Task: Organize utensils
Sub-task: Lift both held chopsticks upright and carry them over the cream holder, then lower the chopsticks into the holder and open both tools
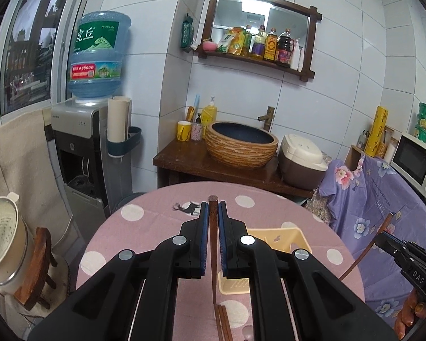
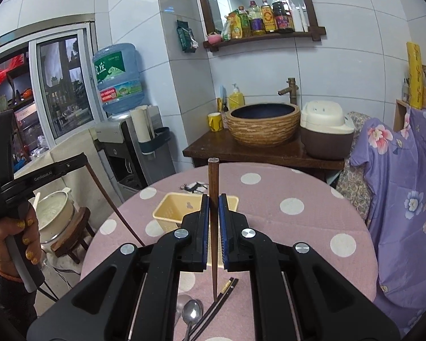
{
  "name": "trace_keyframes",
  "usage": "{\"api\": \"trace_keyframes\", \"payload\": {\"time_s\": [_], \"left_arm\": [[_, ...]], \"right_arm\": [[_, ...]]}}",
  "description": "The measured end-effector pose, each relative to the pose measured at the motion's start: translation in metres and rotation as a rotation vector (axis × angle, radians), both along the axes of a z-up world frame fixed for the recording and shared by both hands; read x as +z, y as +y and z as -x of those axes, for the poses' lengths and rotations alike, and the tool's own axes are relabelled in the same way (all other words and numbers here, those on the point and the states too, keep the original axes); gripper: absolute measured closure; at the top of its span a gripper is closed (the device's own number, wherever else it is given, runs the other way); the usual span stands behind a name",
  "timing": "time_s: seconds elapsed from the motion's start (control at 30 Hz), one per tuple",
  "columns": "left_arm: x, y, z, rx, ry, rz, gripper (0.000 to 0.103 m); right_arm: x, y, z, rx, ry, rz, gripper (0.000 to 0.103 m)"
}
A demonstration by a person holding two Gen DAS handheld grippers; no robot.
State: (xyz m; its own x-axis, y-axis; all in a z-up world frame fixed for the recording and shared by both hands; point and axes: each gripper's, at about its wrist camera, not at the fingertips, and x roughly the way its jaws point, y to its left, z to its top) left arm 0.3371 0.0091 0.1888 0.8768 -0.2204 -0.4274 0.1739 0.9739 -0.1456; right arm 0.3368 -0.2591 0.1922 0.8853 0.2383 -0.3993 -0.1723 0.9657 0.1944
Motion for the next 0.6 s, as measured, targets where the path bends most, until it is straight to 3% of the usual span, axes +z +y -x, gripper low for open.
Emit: {"api": "trace_keyframes", "payload": {"time_s": [0.4,0.6], "left_arm": [[0.097,-0.016,-0.003,-0.026,-0.133,0.063,0.095],[0.087,-0.036,-0.025,-0.007,-0.132,0.057,0.095]], "right_arm": [[0.096,0.008,-0.018,-0.015,-0.157,0.005,0.096],[0.095,0.016,-0.050,-0.055,-0.163,0.009,0.096]]}}
